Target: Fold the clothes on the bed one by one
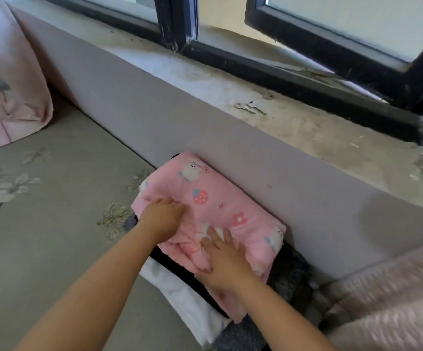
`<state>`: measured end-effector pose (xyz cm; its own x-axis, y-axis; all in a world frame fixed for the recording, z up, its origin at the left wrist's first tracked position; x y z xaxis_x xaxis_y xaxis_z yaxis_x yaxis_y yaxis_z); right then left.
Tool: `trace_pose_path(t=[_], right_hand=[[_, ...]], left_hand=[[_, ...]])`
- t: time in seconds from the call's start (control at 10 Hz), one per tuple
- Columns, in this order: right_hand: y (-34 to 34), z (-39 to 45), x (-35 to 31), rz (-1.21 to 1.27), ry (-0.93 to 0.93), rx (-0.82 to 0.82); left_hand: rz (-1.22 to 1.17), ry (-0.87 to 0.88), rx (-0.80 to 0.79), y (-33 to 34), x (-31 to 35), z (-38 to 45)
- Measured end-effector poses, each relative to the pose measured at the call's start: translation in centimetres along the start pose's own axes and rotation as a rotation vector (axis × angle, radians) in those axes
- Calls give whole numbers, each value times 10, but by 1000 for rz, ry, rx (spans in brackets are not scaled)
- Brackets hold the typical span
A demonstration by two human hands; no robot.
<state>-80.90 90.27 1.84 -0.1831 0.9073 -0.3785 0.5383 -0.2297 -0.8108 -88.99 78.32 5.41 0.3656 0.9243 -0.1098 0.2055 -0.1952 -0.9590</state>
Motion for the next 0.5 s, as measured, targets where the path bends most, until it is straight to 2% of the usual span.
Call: trace_pose_path(t=[0.1,0.2,0.3,0.4,0.5], right_hand=[[-11,-8,10,48,-37,22],[-9,-15,15,87,-73,27],[-11,-21,24,236,-67,61],[-18,-32,41,506,39,132],[-55,-43,51,826,156,292]], left_hand=[[-95,-23,483,-45,23,-6],[-65,68,577,-51,49,-3],[-216,13,193,-2,56,18],[-245,-38,134,19,56,21],[-235,-50,94,23,60,23]])
Point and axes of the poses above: each hand's wrist, its own z-axis towards the middle knuckle, its own y-axis out of the palm, x = y × z, the point moved 7 cm from there along z, towards the middle knuckle, and after that the axes turned 2 degrees about y, right-handed, at the moved point
